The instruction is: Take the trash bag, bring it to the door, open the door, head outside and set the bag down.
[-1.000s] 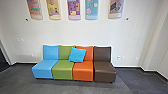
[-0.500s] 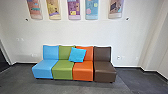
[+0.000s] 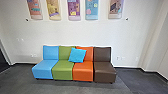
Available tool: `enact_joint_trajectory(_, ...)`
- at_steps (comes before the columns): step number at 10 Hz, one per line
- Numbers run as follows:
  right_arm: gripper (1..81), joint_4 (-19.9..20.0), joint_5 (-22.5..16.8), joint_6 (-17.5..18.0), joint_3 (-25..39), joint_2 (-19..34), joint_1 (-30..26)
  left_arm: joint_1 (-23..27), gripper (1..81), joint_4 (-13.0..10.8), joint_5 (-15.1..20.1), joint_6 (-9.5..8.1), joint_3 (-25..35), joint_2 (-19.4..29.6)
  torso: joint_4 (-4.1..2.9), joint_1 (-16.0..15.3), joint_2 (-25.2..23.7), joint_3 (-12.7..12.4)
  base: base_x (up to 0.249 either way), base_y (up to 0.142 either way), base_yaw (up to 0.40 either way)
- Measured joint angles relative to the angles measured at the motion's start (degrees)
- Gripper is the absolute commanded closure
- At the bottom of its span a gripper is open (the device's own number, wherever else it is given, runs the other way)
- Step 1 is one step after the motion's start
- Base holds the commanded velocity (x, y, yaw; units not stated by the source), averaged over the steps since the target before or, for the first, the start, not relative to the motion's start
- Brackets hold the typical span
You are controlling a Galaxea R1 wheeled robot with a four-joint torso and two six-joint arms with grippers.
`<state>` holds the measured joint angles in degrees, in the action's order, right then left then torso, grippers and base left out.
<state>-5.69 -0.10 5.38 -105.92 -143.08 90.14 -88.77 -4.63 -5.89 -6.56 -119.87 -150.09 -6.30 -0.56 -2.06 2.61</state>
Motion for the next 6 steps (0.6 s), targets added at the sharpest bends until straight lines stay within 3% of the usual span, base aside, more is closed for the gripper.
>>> enact_joint_trajectory(2,1.0,0.32,-0.41,0.02,5.90,5.34,-0.43,0.29,1.0,0.84,0.18,-0.05,1.44,2.84,0.00,-1.64,-2.66,0.99,0.000,0.000,0.000)
enact_joint_trajectory(4,1.0,1.21,-0.67,0.02,12.92,11.39,-1.94,1.45,1.0,2.11,0.29,-0.20,4.46,4.41,0.00,-3.78,-6.06,4.20,0.000,0.000,0.000)
enact_joint_trajectory(6,1.0,2.58,-0.98,0.05,18.27,17.29,-4.44,3.72,1.0,5.90,1.60,-0.22,6.45,6.92,0.00,-6.29,-9.95,7.87,0.000,0.000,0.000)
